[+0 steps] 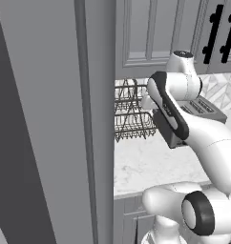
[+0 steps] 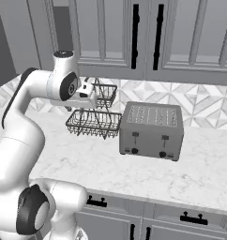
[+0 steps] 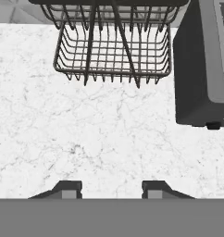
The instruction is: Take a straw from the drawer in front and place it inside the glass cup on the dining counter.
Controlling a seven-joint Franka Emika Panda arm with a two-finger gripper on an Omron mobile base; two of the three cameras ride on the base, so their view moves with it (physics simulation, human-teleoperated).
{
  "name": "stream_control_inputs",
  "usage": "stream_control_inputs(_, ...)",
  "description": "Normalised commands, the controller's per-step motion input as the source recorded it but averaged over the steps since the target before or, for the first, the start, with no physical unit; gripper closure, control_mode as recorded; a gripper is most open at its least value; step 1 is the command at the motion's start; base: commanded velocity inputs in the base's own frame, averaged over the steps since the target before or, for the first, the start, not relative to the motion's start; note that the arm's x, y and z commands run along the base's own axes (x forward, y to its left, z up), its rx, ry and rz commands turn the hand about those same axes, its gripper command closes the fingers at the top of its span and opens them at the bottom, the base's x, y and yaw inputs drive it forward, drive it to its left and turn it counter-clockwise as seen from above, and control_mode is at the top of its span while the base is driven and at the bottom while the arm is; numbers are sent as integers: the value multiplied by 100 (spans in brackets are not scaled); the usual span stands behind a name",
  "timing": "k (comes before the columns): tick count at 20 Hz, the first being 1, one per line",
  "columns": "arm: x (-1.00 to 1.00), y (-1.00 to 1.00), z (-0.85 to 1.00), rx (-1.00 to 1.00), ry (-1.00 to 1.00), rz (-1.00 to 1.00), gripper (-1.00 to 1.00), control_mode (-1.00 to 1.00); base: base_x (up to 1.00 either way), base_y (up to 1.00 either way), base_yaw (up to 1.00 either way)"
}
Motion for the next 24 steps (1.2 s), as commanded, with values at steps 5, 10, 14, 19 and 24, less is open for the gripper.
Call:
stream_control_inputs(5,0,0,0,0,0,0,-100,100,-25,0,0)
stream_control_inputs(10,0,0,0,0,0,0,-100,100,-90,-18,0)
stream_control_inputs(14,0,0,0,0,0,0,-100,100,-40,-69,9)
stream_control_inputs(19,0,0,0,0,0,0,-100,100,0,-98,36)
stream_control_inputs(24,0,0,0,0,0,0,-100,100,0,-86,54)
